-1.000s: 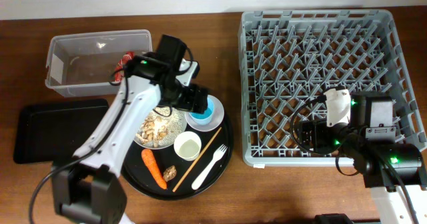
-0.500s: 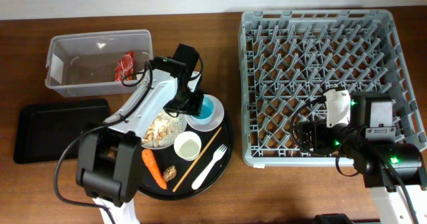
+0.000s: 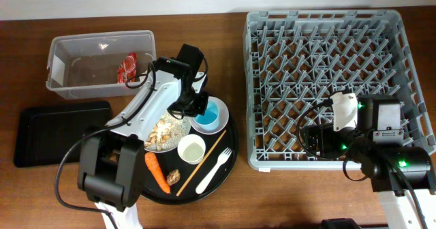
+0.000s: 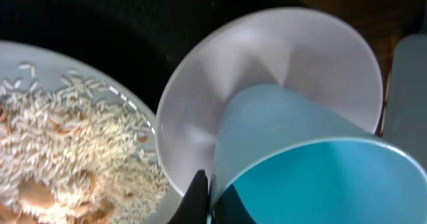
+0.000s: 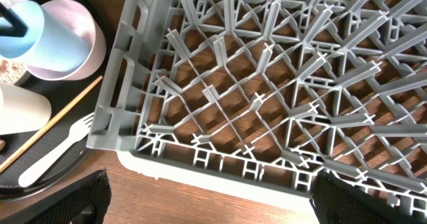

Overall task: Sort waste into correct bins and load items into the dishwasher rack
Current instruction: 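Move left gripper to the blue cup and grasp it, then lift blue cup with left gripper and hand it to right gripper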

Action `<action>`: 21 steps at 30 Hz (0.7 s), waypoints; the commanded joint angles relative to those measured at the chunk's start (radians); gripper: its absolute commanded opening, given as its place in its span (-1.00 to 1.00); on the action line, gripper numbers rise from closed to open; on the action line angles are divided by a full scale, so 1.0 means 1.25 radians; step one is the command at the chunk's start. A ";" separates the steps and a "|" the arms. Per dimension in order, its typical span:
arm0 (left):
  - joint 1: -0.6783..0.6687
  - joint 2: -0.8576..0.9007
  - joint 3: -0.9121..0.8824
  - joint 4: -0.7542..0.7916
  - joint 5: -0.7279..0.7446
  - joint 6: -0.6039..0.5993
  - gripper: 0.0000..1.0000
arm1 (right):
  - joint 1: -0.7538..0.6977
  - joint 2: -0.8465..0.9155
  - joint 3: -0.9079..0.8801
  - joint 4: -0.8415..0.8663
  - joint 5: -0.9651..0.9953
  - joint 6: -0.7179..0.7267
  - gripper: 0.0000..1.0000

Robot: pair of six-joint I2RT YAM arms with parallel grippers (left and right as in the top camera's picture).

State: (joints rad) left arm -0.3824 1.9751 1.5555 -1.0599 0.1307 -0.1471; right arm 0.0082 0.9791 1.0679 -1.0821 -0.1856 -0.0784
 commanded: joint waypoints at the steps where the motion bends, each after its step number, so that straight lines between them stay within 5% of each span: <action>1: 0.003 0.004 0.077 -0.051 0.012 0.018 -0.99 | 0.004 -0.003 0.014 0.006 -0.014 0.007 0.97; 6: 0.023 0.004 0.222 -0.168 0.082 0.118 -1.00 | 0.004 -0.003 0.014 0.074 -0.034 0.007 0.97; 11: 0.084 0.004 0.312 -0.224 0.622 0.406 -1.00 | 0.004 0.021 0.014 0.180 -0.192 -0.006 0.97; 17: 0.111 0.004 0.312 -0.218 0.855 0.419 -1.00 | 0.004 0.109 0.014 0.250 -0.583 -0.204 0.97; 21: 0.111 0.004 0.312 -0.209 0.939 0.418 -1.00 | 0.004 0.176 0.014 0.304 -0.705 -0.210 0.97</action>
State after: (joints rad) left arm -0.2443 1.9751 1.9282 -1.3289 1.1015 0.3351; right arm 0.0082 1.1427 1.0706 -0.7357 -0.8165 -0.2764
